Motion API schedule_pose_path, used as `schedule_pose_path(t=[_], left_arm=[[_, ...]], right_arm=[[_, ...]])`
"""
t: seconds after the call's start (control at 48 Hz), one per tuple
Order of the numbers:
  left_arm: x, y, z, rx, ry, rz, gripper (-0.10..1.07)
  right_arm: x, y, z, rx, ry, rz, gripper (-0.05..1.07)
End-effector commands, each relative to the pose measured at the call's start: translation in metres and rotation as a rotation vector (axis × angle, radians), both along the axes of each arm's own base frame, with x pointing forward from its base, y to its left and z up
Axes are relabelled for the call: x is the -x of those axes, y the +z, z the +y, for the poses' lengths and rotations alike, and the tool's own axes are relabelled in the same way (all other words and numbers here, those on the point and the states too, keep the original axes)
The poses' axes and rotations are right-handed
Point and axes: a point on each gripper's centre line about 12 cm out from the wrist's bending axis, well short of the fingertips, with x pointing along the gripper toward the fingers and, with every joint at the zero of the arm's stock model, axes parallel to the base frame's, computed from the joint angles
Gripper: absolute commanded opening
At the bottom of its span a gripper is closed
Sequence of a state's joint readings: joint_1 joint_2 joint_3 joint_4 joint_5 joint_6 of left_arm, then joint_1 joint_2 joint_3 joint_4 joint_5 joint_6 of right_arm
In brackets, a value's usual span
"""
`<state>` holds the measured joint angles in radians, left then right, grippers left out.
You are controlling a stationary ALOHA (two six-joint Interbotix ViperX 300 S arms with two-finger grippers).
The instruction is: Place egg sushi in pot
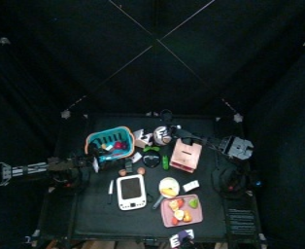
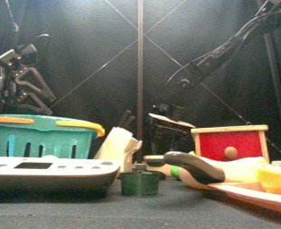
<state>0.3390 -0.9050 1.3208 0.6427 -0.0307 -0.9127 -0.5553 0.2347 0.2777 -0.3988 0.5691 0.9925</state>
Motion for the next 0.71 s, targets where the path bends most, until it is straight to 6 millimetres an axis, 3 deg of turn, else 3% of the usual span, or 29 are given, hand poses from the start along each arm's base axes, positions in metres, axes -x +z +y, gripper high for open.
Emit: schedule_pose_path(t=[0.0, 0.688], left_arm=[[-0.004, 0.008, 0.001, -0.008, -0.004, -0.019, 0.95], [-0.004, 0.008, 0.001, -0.006, -0.001, -0.020, 0.95]], right_arm=[[-0.004, 0.019, -0.003, 0.027, -0.002, -0.035, 0.94], [-0.009, 0.031, -0.006, 0.046, 0.000, -0.056, 0.94]])
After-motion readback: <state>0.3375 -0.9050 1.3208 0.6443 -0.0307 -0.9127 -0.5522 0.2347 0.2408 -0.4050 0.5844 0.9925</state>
